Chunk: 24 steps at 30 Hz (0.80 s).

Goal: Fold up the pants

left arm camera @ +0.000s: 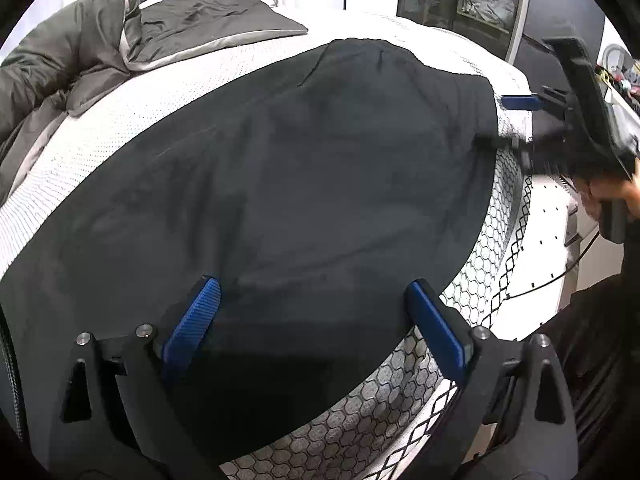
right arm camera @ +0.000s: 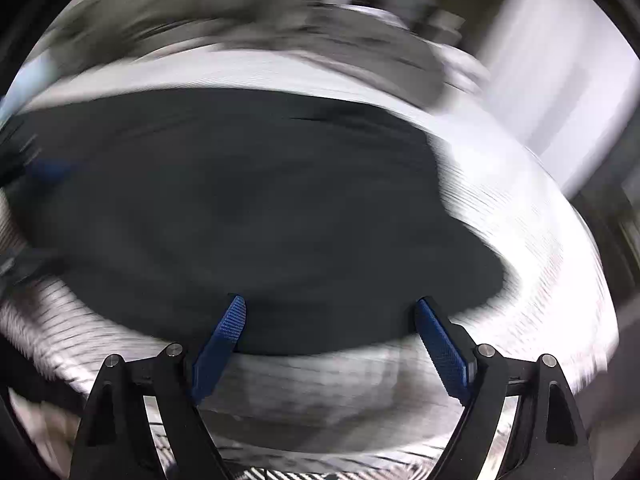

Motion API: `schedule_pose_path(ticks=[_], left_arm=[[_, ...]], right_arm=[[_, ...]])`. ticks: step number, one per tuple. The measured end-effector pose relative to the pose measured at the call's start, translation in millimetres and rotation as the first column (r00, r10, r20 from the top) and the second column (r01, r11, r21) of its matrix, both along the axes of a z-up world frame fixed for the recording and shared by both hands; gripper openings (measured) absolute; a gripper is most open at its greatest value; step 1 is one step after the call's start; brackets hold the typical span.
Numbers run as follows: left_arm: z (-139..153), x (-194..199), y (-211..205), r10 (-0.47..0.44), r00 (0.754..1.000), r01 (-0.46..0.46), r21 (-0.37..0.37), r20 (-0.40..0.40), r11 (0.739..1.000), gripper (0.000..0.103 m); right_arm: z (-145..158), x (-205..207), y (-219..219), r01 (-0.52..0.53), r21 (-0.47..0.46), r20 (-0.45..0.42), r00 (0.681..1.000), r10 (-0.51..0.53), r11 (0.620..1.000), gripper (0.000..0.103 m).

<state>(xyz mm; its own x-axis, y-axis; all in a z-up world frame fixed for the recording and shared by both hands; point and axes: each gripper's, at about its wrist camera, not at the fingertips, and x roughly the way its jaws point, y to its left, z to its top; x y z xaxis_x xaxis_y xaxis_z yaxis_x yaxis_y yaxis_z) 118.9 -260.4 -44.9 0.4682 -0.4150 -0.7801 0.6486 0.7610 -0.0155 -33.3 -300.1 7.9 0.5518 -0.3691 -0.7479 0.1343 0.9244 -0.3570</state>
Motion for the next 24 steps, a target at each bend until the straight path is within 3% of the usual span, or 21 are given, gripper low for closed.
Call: schedule_pose_path(ticks=[2, 4, 5, 9, 10, 12, 14, 16, 20, 24], left_arm=[[-3.5, -2.3, -0.7, 0.003, 1.000, -0.003, 0.003, 0.004, 1.000, 0.096], [-3.6, -0.4, -1.6, 0.005, 1.000, -0.005, 0.009, 0.007, 1.000, 0.097], [-2.9, -1.2, -2.4, 0.009, 1.000, -0.009, 0.010, 0.007, 1.000, 0.097], [7.5, 11.7, 4.8, 0.022, 1.000, -0.022, -0.031, 0.003, 0.999, 0.097], [12.2, 12.3, 4.6, 0.027, 1.000, -0.026, -0.051, 0.006, 0.998, 0.097], [18.7, 12.6, 8.4, 0.041, 0.999, -0.038, -0.088, 0.022, 0.995, 0.097], [16.4, 16.2, 8.6, 0.064, 0.998, -0.062, -0.076, 0.018, 0.995, 0.097], [4.7, 23.6, 5.7, 0.079, 0.996, -0.080, -0.040, -0.030, 0.996, 0.098], [3.5, 20.2, 6.3, 0.062, 0.998, -0.063, -0.023, -0.012, 0.998, 0.100], [15.6, 18.3, 24.3, 0.088, 0.996, -0.088, -0.058, -0.004, 0.994, 0.100]], right_arm=[[5.5, -10.0, -44.1, 0.189, 0.013, 0.043, 0.981, -0.190, 0.982, 0.088], [8.0, -17.4, -75.2, 0.286, 0.101, 0.056, 0.955, -0.292, 0.953, 0.088], [8.5, -22.6, -86.0, 0.283, 0.181, 0.057, 0.953, -0.298, 0.942, 0.087], [22.1, -37.4, -94.8, 0.276, 0.283, 0.104, 0.943, -0.315, 0.919, 0.087], [28.3, -44.1, -97.8, 0.251, 0.366, 0.128, 0.940, -0.316, 0.896, 0.087], [33.0, -57.5, -101.0, 0.205, 0.514, 0.151, 0.934, -0.324, 0.833, 0.087], [29.6, -58.8, -109.5, 0.156, 0.664, 0.144, 0.933, -0.329, 0.731, 0.087], [21.3, -54.0, -111.4, 0.128, 0.727, 0.123, 0.942, -0.311, 0.674, 0.085], [5.3, -35.9, -120.0, 0.095, 0.807, 0.123, 0.938, -0.323, 0.582, 0.082], [0.0, -15.4, -134.7, 0.090, 0.837, 0.163, 0.901, -0.403, 0.539, 0.052]])
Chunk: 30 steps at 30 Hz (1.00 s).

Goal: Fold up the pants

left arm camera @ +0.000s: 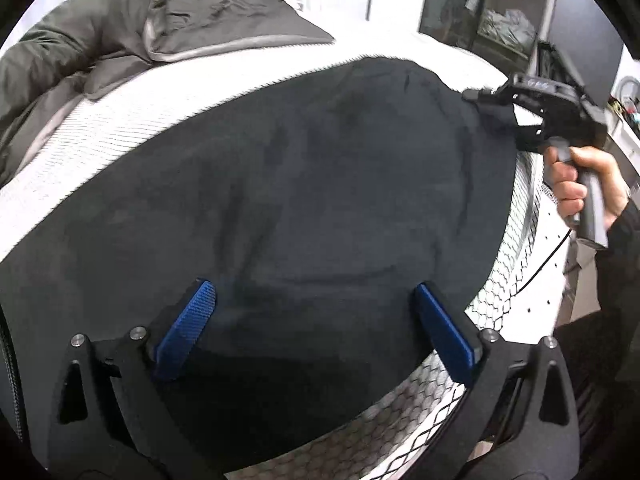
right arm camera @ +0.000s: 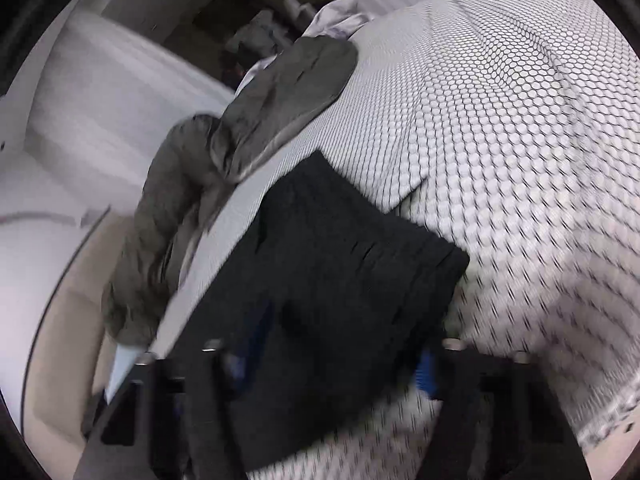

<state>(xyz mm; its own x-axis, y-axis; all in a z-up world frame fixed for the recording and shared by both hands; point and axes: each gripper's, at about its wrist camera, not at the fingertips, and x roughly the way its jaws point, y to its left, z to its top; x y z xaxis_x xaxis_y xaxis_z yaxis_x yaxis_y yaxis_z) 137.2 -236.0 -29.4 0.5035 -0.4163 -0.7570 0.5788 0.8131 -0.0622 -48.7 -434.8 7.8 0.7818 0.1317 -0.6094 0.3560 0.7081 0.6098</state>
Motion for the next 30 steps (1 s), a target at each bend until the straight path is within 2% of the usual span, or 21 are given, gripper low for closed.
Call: schedule_pose_path(ticks=[1, 4, 8, 11, 15, 18, 21, 23, 24, 26, 27, 28, 30], left_arm=[[4.0, 0.7, 6.9, 0.015, 1.000, -0.015, -0.009, 0.010, 1.000, 0.100], [18.7, 6.5, 33.2, 0.073, 0.997, -0.072, -0.045, 0.028, 0.996, 0.100], [40.6, 18.5, 93.9, 0.213, 0.976, -0.206, -0.110, 0.056, 0.972, 0.100], [45.4, 26.6, 139.9, 0.320, 0.946, -0.311, -0.142, 0.046, 0.940, 0.100], [41.9, 30.3, 204.0, 0.448, 0.894, -0.440, -0.174, 0.009, 0.881, 0.100], [38.7, 26.0, 242.8, 0.504, 0.864, -0.495, -0.178, 0.003, 0.850, 0.100], [32.2, 22.2, 283.2, 0.558, 0.829, -0.551, -0.189, -0.016, 0.813, 0.099], [25.7, 19.7, 308.0, 0.592, 0.805, -0.587, -0.188, -0.033, 0.788, 0.099], [21.8, 19.5, 316.6, 0.606, 0.795, -0.602, -0.186, -0.039, 0.777, 0.099], [15.5, 15.0, 338.1, 0.636, 0.770, -0.634, -0.194, -0.057, 0.749, 0.097], [13.3, 13.2, 345.9, 0.644, 0.762, -0.643, -0.201, -0.068, 0.739, 0.097], [13.0, 11.3, 349.1, 0.646, 0.760, -0.645, -0.208, -0.074, 0.735, 0.096], [16.5, 7.1, 354.6, 0.631, 0.772, -0.628, -0.239, -0.075, 0.740, 0.093]], right_arm=[[-4.1, 6.1, -1.3, 0.008, 0.008, 0.008, 1.000, -0.008, 1.000, 0.042], [6.9, 10.3, 5.9, 0.016, -0.049, 0.023, 1.000, -0.015, 0.999, 0.022], [46.3, 6.8, 36.7, -0.023, -0.183, 0.102, 0.994, 0.042, 0.983, 0.018], [55.8, 33.1, 64.3, -0.059, -0.309, 0.089, 0.992, 0.091, 0.949, 0.017], [68.0, 53.9, 96.7, -0.123, -0.315, 0.101, 0.982, 0.162, 0.941, 0.016], [87.3, 74.9, 145.9, -0.214, -0.349, 0.140, 0.951, 0.276, 0.912, 0.016], [101.9, 108.0, 223.3, -0.362, -0.418, 0.151, 0.876, 0.457, 0.833, 0.016], [102.3, 130.4, 277.3, -0.476, -0.459, 0.128, 0.800, 0.586, 0.750, 0.016], [97.8, 141.0, 306.6, -0.544, -0.475, 0.097, 0.749, 0.656, 0.692, 0.017], [71.4, 157.8, 364.7, -0.704, -0.463, -0.019, 0.615, 0.788, 0.538, 0.040], [56.2, 160.1, 380.2, -0.763, -0.442, -0.082, 0.557, 0.826, 0.471, 0.067], [35.3, 160.8, 397.3, -0.823, -0.415, -0.167, 0.487, 0.857, 0.387, 0.074], [3.9, 155.7, 413.3, -0.871, -0.399, -0.318, 0.424, 0.848, 0.286, 0.074]])
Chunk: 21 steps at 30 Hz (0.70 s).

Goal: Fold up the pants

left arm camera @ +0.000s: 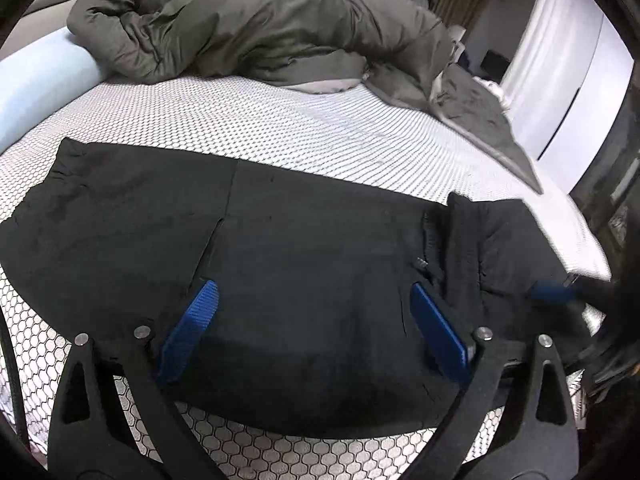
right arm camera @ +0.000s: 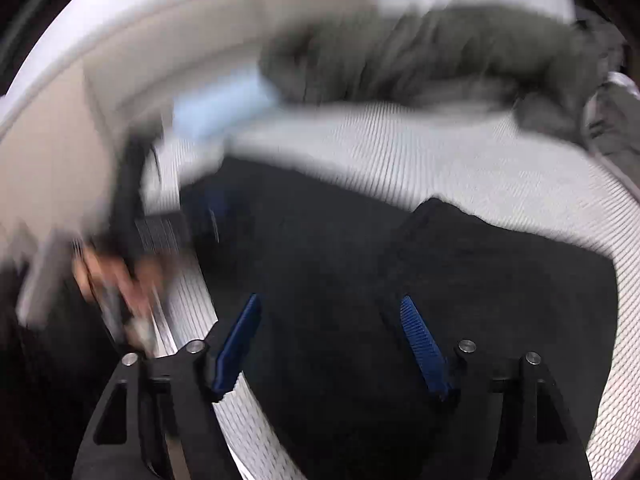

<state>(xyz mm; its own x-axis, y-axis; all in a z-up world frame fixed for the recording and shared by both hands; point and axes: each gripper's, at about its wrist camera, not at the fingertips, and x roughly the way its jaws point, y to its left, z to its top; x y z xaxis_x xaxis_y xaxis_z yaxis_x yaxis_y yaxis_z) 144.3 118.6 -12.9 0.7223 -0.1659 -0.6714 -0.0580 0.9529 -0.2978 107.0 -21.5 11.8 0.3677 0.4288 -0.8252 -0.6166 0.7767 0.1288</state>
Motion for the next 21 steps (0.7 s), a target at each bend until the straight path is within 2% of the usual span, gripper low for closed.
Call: schedule_pose_path(ticks=[2, 3, 5, 7, 9, 10, 11, 14, 15, 16, 18, 19, 21], left_arm=[[4.0, -2.1, -10.4, -0.050, 0.999, 0.050, -0.011, 0.012, 0.999, 0.086], [6.3, -0.9, -20.8, -0.080, 0.997, 0.080, -0.016, 0.011, 0.997, 0.085], [5.9, 3.7, -44.7, -0.176, 0.984, 0.176, -0.028, 0.009, 0.984, 0.081], [0.1, 10.2, -73.3, -0.278, 0.960, 0.278, -0.016, -0.031, 0.960, 0.077], [-9.4, 18.0, -90.0, -0.331, 0.939, 0.328, -0.049, -0.092, 0.943, 0.069], [-13.7, 19.3, -94.4, -0.341, 0.933, 0.335, -0.069, -0.117, 0.940, 0.063], [-20.8, 24.0, -96.7, -0.343, 0.928, 0.331, -0.101, -0.147, 0.938, 0.063], [-27.4, 30.9, -97.8, -0.337, 0.927, 0.319, -0.128, -0.166, 0.939, 0.061], [-28.1, 30.6, -97.8, -0.340, 0.926, 0.318, -0.146, -0.164, 0.937, 0.056], [-29.2, 28.8, -98.4, -0.346, 0.923, 0.322, -0.159, -0.167, 0.933, 0.046], [-28.9, 25.1, -98.4, -0.325, 0.934, 0.305, -0.140, -0.147, 0.942, 0.033], [-26.8, 22.3, -99.2, -0.315, 0.939, 0.300, -0.119, -0.135, 0.947, 0.022], [-18.9, 15.9, -98.0, -0.302, 0.947, 0.291, -0.103, -0.106, 0.951, 0.019]], right_arm=[[-10.9, -10.3, -3.6, -0.006, -0.064, -0.015, 1.000, 0.005, 0.998, 0.073], [-8.9, -16.8, -11.0, -0.002, -0.059, -0.010, 1.000, 0.002, 0.998, 0.074], [2.3, -29.2, -34.8, 0.044, -0.018, 0.017, 0.999, -0.044, 0.999, 0.074], [12.1, -39.0, -62.9, 0.111, 0.027, 0.040, 0.993, -0.112, 0.993, 0.076], [18.0, -42.6, -89.3, 0.191, 0.058, 0.059, 0.979, -0.194, 0.980, 0.077], [19.6, -41.8, -101.4, 0.237, 0.070, 0.060, 0.969, -0.241, 0.969, 0.077], [22.0, -40.9, -115.9, 0.281, 0.084, 0.055, 0.957, -0.286, 0.956, 0.077], [20.1, -37.6, -139.6, 0.356, 0.117, 0.038, 0.931, -0.362, 0.927, 0.077], [20.2, -39.3, -149.6, 0.371, 0.123, 0.034, 0.926, -0.377, 0.921, 0.077], [20.6, -41.6, -159.6, 0.382, 0.130, 0.031, 0.921, -0.389, 0.915, 0.077], [16.7, -39.5, -166.5, 0.393, 0.144, 0.021, 0.916, -0.400, 0.908, 0.077], [14.3, -39.2, -170.5, 0.397, 0.152, 0.020, 0.914, -0.404, 0.905, 0.077], [11.2, -40.0, -177.9, 0.408, 0.162, 0.011, 0.909, -0.416, 0.898, 0.077]])
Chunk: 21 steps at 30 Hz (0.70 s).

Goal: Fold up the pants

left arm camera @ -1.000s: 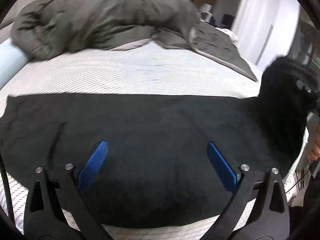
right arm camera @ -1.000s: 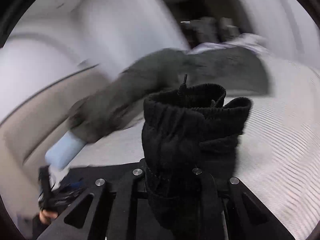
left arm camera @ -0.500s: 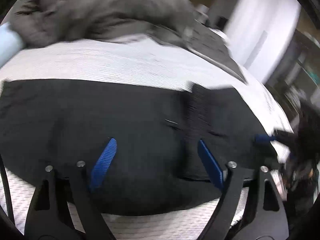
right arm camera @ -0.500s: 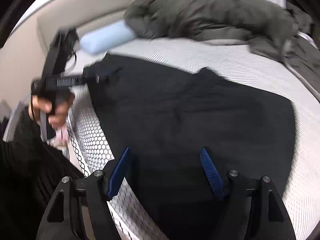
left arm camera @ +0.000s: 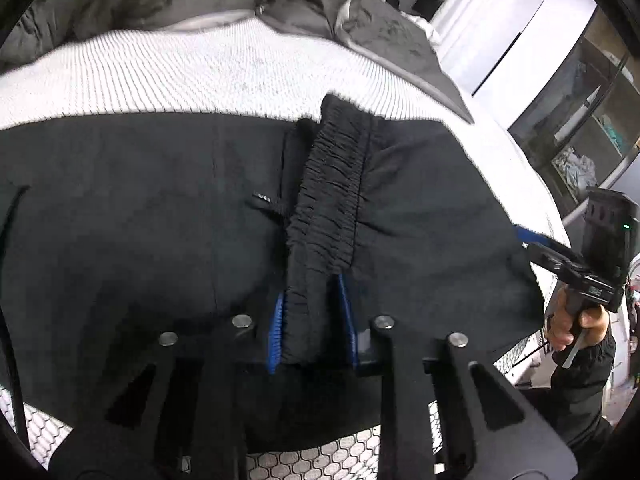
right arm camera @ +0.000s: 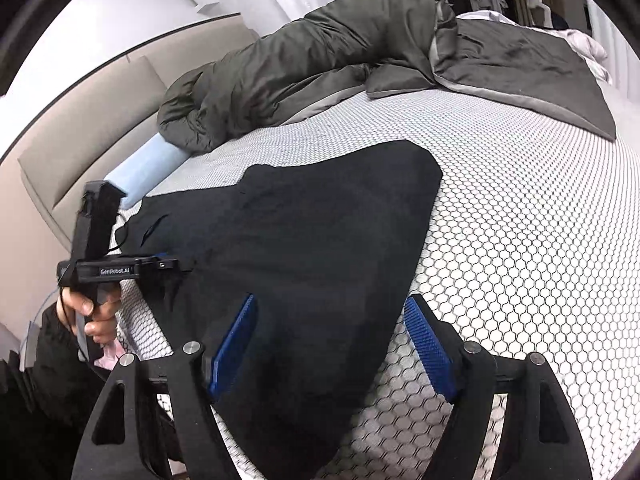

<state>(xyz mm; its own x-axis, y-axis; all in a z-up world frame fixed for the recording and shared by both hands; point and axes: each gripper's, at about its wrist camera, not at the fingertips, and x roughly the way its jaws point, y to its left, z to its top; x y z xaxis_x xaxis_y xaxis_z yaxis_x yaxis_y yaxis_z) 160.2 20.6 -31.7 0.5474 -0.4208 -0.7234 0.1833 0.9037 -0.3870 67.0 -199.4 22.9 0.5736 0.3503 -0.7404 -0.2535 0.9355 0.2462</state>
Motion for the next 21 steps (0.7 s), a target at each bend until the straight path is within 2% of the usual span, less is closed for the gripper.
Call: schedule_pose_path(ticks=[3, 6, 7, 8, 9, 10, 12, 13, 14, 17, 19, 21], left_arm=[[19.7, -17.1, 4.8, 0.004, 0.998, -0.005, 0.024, 0.063, 1.000, 0.014], [24.4, -35.2, 17.0, -0.010, 0.998, 0.008, 0.041, 0.055, 0.999, 0.015], [19.1, -37.8, 17.3, -0.018, 0.999, 0.016, 0.060, 0.027, 0.998, 0.021], [11.8, -37.1, 18.2, -0.023, 1.000, 0.024, 0.078, -0.016, 0.997, 0.031], [4.9, -37.9, 21.9, -0.007, 0.999, 0.009, 0.073, -0.038, 0.997, 0.034], [6.0, -36.9, 25.4, -0.003, 0.999, 0.005, 0.058, -0.034, 0.998, 0.038], [17.8, -40.0, 33.2, -0.007, 1.000, 0.007, 0.031, -0.021, 0.999, 0.055], [26.6, -42.6, 40.2, 0.008, 1.000, -0.008, 0.003, 0.006, 1.000, 0.065], [34.8, -42.6, 46.4, 0.018, 0.999, -0.018, -0.017, 0.032, 1.000, 0.072], [54.1, -12.2, 44.1, 0.011, 0.998, -0.008, -0.048, 0.063, 0.999, 0.075], [56.0, 24.5, 31.8, -0.032, 0.999, 0.033, -0.051, 0.022, 0.998, 0.075], [50.6, 62.5, 18.7, -0.068, 0.998, 0.067, -0.016, -0.015, 0.998, 0.075]], right_arm=[[-2.9, 10.5, -1.9, 0.022, -0.001, -0.019, 1.000, -0.022, 1.000, 0.077], [-0.6, 12.8, 2.7, 0.019, 0.005, -0.003, 1.000, -0.019, 1.000, 0.077], [-0.1, 13.0, 4.0, 0.016, 0.004, -0.001, 1.000, -0.016, 1.000, 0.077], [-0.3, 12.5, 4.9, 0.010, 0.001, -0.001, 1.000, -0.010, 1.000, 0.077], [-1.1, 14.2, 8.7, 0.008, -0.005, -0.003, 1.000, -0.008, 1.000, 0.077], [-2.8, 14.2, 9.5, 0.006, -0.013, -0.009, 1.000, -0.006, 1.000, 0.077], [-5.5, 13.5, 10.1, 0.007, -0.021, -0.019, 1.000, -0.007, 1.000, 0.077], [-5.8, 13.4, 9.3, 0.011, -0.020, -0.022, 1.000, -0.011, 1.000, 0.077], [-5.0, 12.8, 8.0, 0.014, -0.015, -0.020, 1.000, -0.015, 1.000, 0.077], [-0.7, 12.9, 5.5, 0.018, 0.004, -0.007, 1.000, -0.018, 1.000, 0.077], [-0.1, 14.5, 3.8, 0.019, 0.024, -0.006, 1.000, -0.018, 1.000, 0.077], [-2.5, 17.6, 3.0, 0.018, 0.033, -0.016, 1.000, -0.017, 0.999, 0.077]])
